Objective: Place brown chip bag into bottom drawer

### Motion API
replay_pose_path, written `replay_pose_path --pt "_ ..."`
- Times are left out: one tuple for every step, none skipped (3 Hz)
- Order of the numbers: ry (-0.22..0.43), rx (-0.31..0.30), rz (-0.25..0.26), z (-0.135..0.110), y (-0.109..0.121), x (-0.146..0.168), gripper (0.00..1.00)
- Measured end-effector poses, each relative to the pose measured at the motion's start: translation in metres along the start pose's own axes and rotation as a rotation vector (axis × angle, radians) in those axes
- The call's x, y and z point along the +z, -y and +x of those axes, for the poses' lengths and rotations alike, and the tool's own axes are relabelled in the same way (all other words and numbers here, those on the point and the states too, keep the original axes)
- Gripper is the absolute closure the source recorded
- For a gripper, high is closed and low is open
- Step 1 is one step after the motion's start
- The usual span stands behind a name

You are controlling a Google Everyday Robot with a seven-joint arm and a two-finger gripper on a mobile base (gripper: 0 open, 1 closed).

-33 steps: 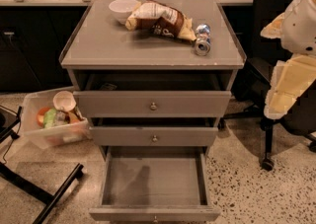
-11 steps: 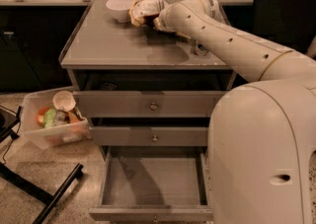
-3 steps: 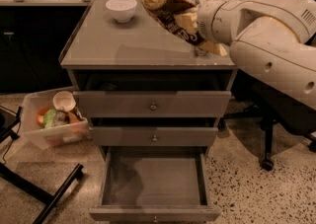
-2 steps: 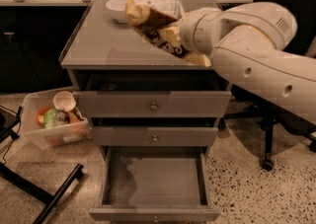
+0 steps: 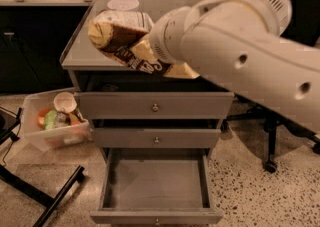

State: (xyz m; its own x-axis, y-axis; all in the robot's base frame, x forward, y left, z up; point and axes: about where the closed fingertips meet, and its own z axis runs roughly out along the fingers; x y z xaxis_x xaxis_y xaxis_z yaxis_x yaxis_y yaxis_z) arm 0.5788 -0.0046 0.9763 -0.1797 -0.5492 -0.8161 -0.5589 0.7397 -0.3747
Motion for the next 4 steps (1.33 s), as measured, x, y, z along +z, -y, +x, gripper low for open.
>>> replay_pose_path --pt "-0.06 -0.007 -0.075 -0.008 -0.001 -0.024 1.0" --pt "-0.236 -0.063 -0.216 0.045 -0.028 -0.016 1.0" --pt "-0.491 -0.161 -0.33 0.131 -0.066 -0.014 1.0" --pt "-0.531 -0.162 -0.345 0.142 -0.069 -0.017 1.0"
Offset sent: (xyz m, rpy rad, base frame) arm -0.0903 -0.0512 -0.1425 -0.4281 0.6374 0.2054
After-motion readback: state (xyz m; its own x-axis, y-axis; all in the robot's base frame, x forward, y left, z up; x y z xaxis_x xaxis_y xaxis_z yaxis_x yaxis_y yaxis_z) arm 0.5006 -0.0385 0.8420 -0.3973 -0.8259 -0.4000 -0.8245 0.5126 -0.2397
